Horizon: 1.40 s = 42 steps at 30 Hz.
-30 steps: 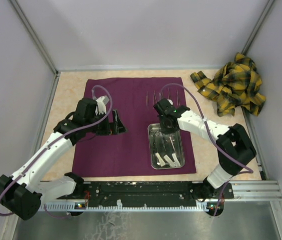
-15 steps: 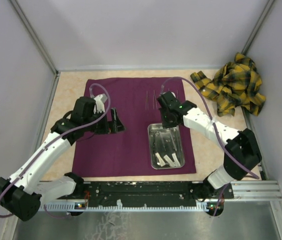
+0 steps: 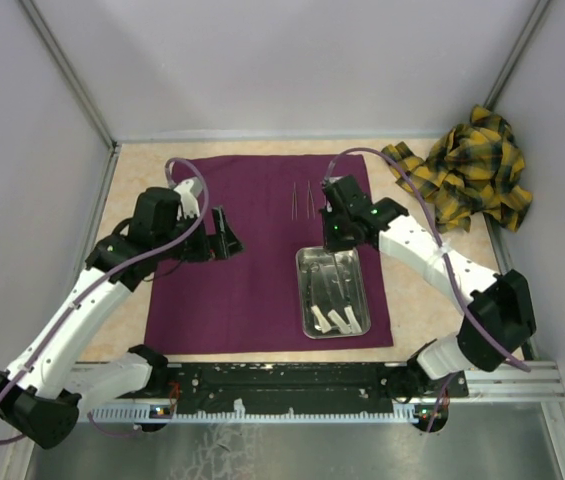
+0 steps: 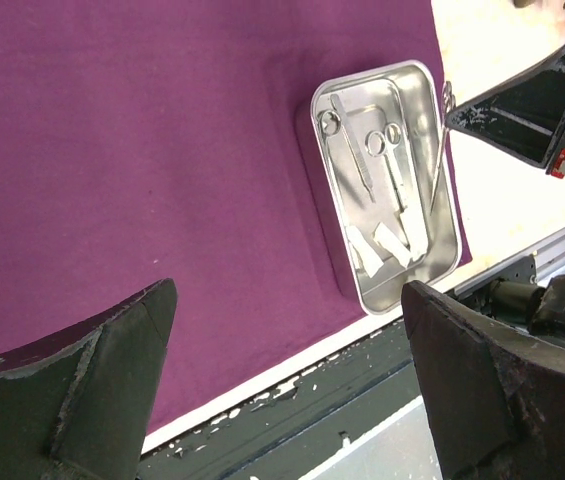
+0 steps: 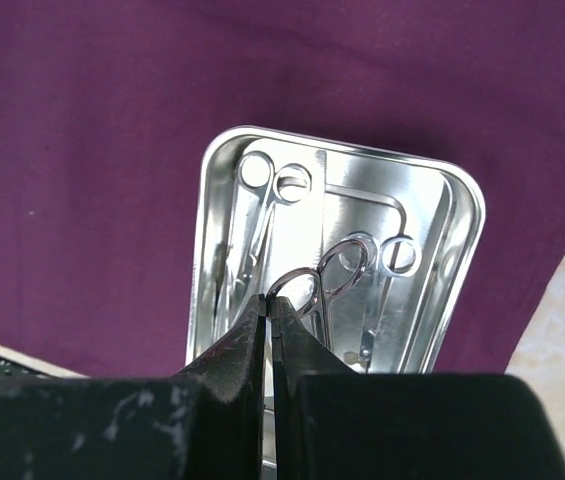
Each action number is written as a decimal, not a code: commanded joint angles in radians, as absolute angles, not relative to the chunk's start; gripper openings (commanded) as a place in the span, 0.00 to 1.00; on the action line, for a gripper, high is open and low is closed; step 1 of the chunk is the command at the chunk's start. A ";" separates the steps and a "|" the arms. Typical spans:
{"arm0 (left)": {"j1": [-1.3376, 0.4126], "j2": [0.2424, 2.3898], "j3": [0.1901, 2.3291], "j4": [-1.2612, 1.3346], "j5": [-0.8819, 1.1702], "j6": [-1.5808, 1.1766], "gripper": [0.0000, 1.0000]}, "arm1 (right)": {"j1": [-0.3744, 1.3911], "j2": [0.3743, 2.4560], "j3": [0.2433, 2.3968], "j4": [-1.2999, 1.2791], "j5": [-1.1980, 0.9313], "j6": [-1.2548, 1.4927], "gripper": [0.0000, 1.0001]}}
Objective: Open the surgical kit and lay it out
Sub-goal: Pick up the medical item from the container, then place the medical item in the surgical kit.
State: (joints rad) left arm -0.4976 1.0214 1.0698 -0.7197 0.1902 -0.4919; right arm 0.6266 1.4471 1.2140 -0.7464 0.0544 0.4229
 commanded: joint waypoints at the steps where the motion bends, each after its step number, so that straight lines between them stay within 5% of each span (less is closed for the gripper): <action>1: -0.501 1.003 1.135 -0.761 0.151 -0.474 1.00 | 0.616 1.380 1.260 -0.712 -0.030 0.444 0.00; 42: -0.501 0.947 1.225 -0.882 0.061 -0.484 1.00 | 0.606 1.320 1.040 -0.378 -0.443 0.693 0.00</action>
